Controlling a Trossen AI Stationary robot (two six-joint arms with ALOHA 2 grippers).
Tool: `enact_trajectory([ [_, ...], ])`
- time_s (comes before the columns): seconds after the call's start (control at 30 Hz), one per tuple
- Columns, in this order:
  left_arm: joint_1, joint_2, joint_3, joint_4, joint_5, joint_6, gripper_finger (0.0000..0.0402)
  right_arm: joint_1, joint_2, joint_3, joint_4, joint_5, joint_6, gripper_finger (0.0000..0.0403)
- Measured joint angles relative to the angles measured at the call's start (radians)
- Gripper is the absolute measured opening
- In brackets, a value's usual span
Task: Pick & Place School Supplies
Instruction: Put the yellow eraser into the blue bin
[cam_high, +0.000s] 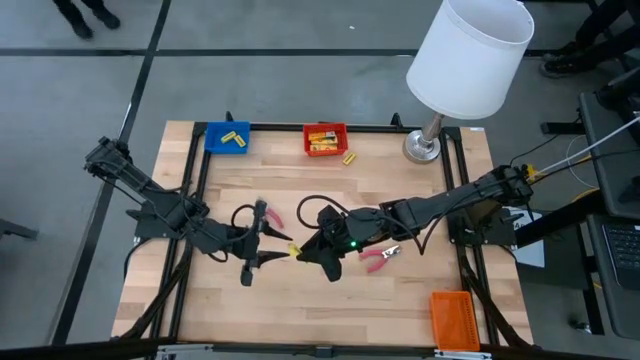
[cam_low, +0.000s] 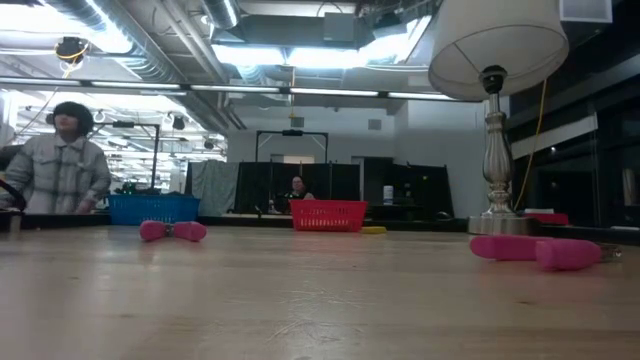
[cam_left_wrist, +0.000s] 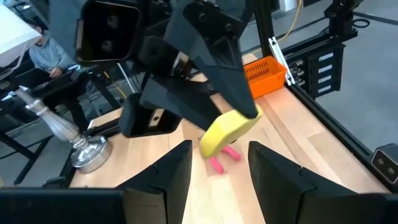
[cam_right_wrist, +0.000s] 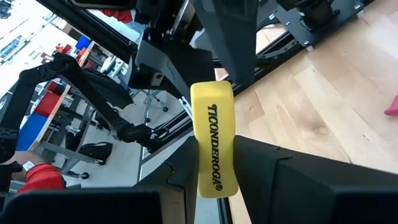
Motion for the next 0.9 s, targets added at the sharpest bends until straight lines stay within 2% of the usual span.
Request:
enact_trajectory([
  [0.27, 0.0, 0.028, 0.0, 0.049, 0.01, 0.0, 0.0138, 0.0, 0.0, 0.0, 0.004, 0.004, 0.0, 0.0087],
  [0.73, -0.001, 0.028, -0.001, 0.079, -0.012, -0.021, 0.0025, 0.001, -0.002, 0.0, 0.005, -0.007, 0.003, 0.0087],
  [0.9, -0.001, 0.027, -0.001, 0.079, -0.017, -0.048, 0.0019, 0.006, -0.002, 0.0, 0.02, -0.002, -0.008, 0.0096],
])
